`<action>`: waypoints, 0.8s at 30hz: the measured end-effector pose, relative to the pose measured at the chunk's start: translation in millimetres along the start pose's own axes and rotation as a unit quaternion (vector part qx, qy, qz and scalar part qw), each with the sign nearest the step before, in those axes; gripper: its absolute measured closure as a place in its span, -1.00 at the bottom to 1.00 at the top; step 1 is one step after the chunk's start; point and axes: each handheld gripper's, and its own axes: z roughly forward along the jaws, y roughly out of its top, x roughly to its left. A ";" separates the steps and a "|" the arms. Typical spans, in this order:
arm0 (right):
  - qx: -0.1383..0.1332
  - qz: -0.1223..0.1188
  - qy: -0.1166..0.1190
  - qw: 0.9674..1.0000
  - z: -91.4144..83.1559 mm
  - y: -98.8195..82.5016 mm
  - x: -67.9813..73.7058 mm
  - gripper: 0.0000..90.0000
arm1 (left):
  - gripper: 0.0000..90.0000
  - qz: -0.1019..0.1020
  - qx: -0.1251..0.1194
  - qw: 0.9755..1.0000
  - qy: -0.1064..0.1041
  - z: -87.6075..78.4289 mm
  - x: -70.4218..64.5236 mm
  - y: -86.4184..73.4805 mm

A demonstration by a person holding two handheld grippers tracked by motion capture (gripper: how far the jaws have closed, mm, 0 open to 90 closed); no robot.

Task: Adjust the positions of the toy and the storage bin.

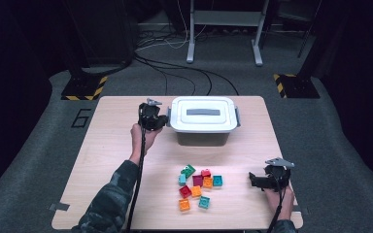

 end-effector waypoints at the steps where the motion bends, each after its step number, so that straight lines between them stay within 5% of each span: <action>1: 0.000 0.000 0.000 1.000 0.0 0.0 0.0 -1.00 | 0.82 0.000 0.000 1.000 0.000 0.0 0.0 0.0; 24: 0.000 0.005 0.000 1.000 0.0 0.0 0.9 -1.00 | 0.81 -0.015 -0.029 0.999 0.017 -40.7 14.9 -39.2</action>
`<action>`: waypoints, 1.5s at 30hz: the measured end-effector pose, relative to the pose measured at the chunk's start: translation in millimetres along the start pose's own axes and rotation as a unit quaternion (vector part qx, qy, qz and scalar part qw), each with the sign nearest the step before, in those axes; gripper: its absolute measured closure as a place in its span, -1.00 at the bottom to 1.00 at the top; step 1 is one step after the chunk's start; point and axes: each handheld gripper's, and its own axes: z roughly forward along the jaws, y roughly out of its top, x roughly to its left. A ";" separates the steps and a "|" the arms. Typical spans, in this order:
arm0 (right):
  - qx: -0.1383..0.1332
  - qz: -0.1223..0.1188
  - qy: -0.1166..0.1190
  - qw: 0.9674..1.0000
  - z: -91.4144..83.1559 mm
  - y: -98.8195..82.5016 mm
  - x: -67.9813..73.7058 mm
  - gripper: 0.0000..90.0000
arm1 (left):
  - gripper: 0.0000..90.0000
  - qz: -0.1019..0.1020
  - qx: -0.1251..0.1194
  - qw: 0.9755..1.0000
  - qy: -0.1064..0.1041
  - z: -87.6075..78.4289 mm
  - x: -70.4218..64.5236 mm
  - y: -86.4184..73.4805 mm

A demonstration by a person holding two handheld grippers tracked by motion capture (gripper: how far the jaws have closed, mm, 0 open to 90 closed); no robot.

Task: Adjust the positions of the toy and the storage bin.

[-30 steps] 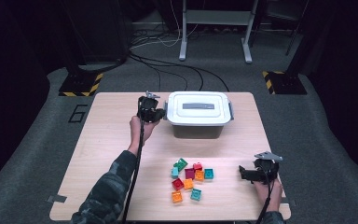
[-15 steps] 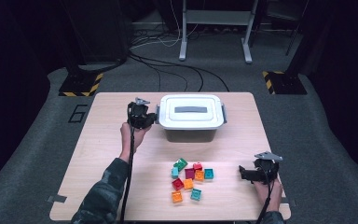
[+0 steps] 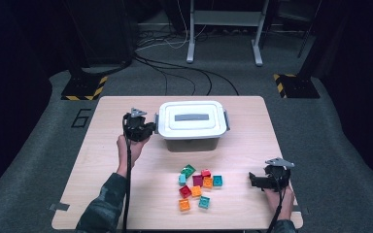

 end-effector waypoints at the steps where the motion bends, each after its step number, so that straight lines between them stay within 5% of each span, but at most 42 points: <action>1: 0.001 -0.002 0.000 1.000 -0.1 -0.1 -0.4 -1.00 | 0.81 0.000 -0.003 1.000 0.003 -2.8 0.7 -2.6; 18: 0.001 -0.002 0.000 1.000 -0.1 -0.1 -0.4 -1.00 | 0.81 0.003 -0.022 0.999 0.029 -38.0 5.9 -32.3; 31: 0.000 0.001 -0.001 1.000 0.0 -0.1 0.2 -1.00 | 0.80 0.012 -0.035 0.998 0.044 -58.7 -2.6 -51.2; 45: 0.000 0.001 -0.001 1.000 -0.1 0.0 0.2 -1.00 | 0.83 0.019 -0.044 0.998 0.036 -73.2 -12.8 -64.2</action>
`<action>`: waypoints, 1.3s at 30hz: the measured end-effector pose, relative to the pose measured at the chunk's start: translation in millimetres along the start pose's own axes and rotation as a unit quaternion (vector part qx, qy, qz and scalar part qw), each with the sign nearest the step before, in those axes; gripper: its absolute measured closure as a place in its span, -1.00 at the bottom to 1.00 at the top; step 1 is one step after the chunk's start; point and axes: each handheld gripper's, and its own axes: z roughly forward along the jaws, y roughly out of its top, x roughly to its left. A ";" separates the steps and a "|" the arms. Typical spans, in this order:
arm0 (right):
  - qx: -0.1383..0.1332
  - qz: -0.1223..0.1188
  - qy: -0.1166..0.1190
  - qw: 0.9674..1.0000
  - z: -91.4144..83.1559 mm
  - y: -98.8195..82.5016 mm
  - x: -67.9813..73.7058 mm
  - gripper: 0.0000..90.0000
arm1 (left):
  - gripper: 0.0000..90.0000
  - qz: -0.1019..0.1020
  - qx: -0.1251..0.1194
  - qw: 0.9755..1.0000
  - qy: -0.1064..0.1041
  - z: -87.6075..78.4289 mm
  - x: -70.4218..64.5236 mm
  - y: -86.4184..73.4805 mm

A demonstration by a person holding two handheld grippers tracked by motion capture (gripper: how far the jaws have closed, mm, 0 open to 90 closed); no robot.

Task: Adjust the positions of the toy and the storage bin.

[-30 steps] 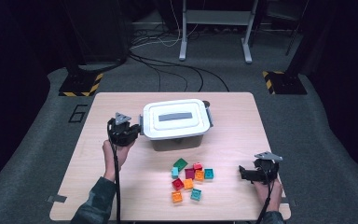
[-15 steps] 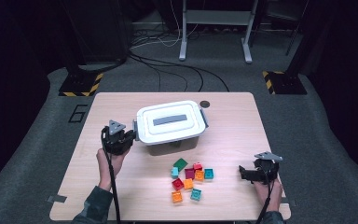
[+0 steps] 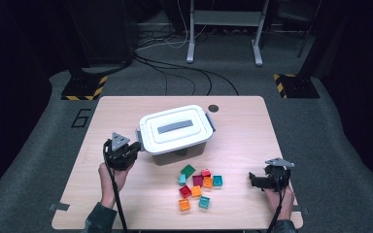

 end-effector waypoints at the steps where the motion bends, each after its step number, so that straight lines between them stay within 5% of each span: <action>1: 0.001 -0.003 0.000 1.000 -0.1 -0.1 -0.5 -1.00 | 0.83 -0.002 -0.001 1.000 0.003 -0.3 0.5 -0.3; 3: 0.000 0.000 0.000 1.000 0.0 0.0 0.0 -1.00 | 0.58 -0.013 0.000 1.000 0.005 1.5 3.4 0.2; 8: 0.001 -0.002 0.000 1.000 -0.1 -0.1 -0.3 -1.00 | 0.37 -0.022 0.020 1.000 0.003 11.0 9.3 -0.3; 15: 0.001 -0.002 0.000 1.000 -0.1 -0.1 -0.5 -1.00 | 0.61 -0.023 0.018 1.000 -0.001 12.6 9.9 -5.4; 39: -0.001 0.000 0.001 1.000 -0.1 -0.1 0.1 -1.00 | 0.59 -0.021 0.003 1.000 -0.008 -1.6 -10.6 -17.7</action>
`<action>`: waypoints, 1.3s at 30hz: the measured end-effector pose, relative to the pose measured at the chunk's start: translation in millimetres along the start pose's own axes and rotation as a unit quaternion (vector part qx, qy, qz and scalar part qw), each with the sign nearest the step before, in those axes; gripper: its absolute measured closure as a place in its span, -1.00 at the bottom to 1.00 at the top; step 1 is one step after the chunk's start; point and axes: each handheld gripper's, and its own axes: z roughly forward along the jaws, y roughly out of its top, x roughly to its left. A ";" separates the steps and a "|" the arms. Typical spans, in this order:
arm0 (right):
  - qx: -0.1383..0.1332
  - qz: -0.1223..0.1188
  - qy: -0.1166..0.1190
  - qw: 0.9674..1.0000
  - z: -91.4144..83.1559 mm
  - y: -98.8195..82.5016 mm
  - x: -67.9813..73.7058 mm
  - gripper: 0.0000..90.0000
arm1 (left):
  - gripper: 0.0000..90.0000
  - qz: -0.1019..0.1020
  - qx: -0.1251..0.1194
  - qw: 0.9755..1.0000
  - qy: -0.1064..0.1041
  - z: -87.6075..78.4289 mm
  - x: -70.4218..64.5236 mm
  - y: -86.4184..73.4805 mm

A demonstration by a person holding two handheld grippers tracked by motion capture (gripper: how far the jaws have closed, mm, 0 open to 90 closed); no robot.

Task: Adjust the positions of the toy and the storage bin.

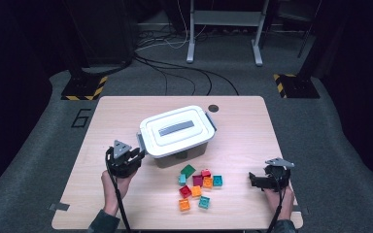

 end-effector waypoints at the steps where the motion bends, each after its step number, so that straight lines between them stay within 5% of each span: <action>1: 0.000 0.000 0.000 1.000 0.0 0.0 0.0 -1.00 | 0.45 -0.003 0.004 1.000 0.002 -0.4 2.9 0.7; 8: 0.000 0.000 0.000 1.000 0.0 0.0 0.0 -1.00 | -0.29 0.006 -0.007 1.000 0.003 -14.0 21.8 14.8; 14: 0.001 0.000 0.001 1.000 0.0 0.1 -0.2 -1.00 | -0.67 0.048 -0.009 0.998 -0.032 -16.3 30.0 39.4; 20: 0.001 0.000 0.001 1.000 0.0 0.1 -0.3 -1.00 | -0.85 0.084 0.008 0.993 -0.083 1.2 26.9 62.6; 39: 0.001 0.000 0.002 1.000 0.0 0.0 -0.4 -0.99 | -0.87 0.153 0.056 0.977 -0.138 72.2 -16.0 110.9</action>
